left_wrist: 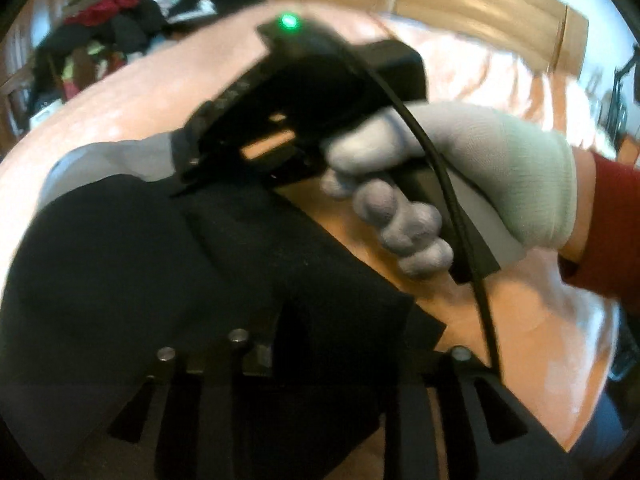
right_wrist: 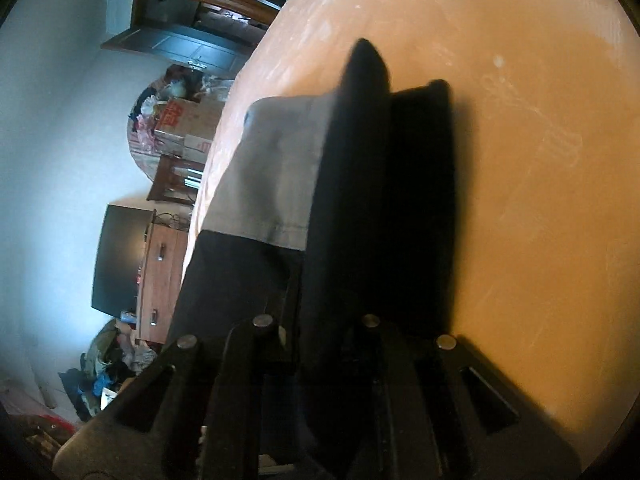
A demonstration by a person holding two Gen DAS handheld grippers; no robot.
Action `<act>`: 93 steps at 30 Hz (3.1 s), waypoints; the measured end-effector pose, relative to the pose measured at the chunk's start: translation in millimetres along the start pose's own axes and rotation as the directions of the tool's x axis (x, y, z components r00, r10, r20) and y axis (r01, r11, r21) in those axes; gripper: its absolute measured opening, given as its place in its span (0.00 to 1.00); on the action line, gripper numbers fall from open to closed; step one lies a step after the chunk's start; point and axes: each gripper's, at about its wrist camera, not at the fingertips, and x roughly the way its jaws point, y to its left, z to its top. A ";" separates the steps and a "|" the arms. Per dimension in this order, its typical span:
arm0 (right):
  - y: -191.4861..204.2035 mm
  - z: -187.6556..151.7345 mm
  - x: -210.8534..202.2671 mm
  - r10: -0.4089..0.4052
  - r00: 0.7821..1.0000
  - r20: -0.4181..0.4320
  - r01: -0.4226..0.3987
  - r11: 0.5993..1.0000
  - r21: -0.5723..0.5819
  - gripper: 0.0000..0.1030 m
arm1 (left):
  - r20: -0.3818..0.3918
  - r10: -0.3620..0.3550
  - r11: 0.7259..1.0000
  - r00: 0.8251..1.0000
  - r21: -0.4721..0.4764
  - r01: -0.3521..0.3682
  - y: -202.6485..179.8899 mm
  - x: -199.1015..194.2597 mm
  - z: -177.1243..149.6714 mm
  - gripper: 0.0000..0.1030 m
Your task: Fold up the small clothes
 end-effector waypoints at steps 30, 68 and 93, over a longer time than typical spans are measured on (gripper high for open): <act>8.8 -133.0 -66.1 -0.011 0.999 0.043 0.006 0.994 0.105 0.02 | 0.136 0.272 0.943 0.953 -0.232 -0.237 72.1 -154.8 -119.0 0.61; -9.2 -152.7 -64.5 -0.061 0.995 0.083 0.063 0.998 -0.013 0.00 | 0.132 0.208 0.973 0.969 -0.131 -0.191 101.3 -129.8 -79.7 0.52; -12.8 -155.7 -66.5 -0.032 0.996 0.089 0.033 0.999 -0.010 0.00 | 0.002 0.356 0.919 0.935 -0.184 -0.349 154.1 -21.4 -33.9 0.78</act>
